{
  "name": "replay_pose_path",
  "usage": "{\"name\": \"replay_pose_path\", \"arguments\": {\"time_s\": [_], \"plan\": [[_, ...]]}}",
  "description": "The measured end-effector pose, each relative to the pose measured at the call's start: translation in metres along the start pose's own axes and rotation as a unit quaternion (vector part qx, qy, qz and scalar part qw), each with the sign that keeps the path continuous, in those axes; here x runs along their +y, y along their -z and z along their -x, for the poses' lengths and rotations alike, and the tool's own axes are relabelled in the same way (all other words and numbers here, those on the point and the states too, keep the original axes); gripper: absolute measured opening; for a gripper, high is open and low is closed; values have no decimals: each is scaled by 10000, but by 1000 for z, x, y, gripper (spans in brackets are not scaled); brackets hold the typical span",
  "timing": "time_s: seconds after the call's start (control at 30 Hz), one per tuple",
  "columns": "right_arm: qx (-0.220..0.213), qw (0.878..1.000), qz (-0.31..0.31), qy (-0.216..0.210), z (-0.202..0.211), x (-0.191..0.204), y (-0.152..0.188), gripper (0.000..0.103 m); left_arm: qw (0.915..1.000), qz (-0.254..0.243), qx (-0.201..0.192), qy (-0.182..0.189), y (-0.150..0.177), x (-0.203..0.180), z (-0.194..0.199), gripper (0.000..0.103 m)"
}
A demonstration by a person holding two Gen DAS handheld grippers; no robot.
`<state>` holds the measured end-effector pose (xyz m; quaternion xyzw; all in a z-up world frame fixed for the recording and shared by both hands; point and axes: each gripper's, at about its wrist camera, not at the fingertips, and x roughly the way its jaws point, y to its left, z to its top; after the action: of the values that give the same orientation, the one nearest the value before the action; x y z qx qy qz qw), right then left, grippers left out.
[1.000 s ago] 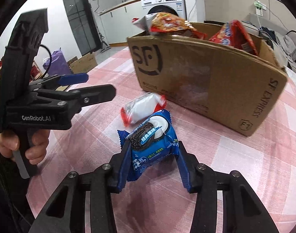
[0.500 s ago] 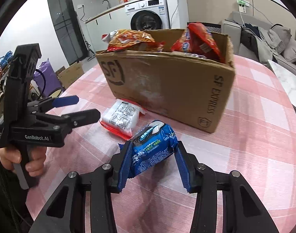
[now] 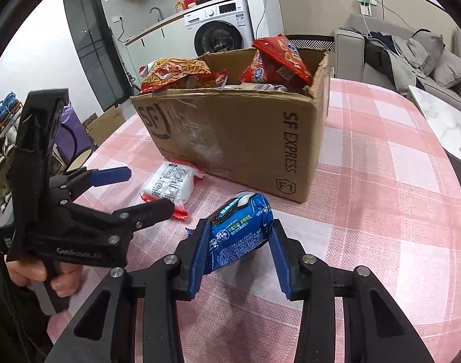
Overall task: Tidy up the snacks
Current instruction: 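Grasp the blue cookie pack with the right gripper while the left grasps the white cracker pack, then lift the cracker pack and cookie pack and carry both over the box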
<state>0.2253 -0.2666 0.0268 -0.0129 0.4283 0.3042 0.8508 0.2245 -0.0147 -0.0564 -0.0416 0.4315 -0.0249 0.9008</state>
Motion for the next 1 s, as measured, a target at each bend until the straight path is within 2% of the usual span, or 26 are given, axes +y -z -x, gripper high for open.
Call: {"name": "replay_pose_path", "arguments": {"time_s": [0.03,0.1,0.13,0.37,0.53,1.0], "plan": [[-5,10000,-12,18,2,-2,1,39,10000,-34,1,-43,-1,-3,-2,102],[-15,10000,-62,39,3,-4,1,39,9998,-131,39,-145,-3,-10,-6,94],[-22,9999,-90,56,4,-6,2,39,9997,-180,76,-155,-4,-12,-8,84],[-29,9999,-139,93,6,-11,3,39,9987,-358,154,321,-4,-26,-11,45],[-64,9999,-93,78,7,-7,3,39,9977,-454,-12,498,-3,-35,-2,39],[-218,9997,50,-34,16,8,4,34,9968,-434,-306,592,-5,-37,33,39]]}}
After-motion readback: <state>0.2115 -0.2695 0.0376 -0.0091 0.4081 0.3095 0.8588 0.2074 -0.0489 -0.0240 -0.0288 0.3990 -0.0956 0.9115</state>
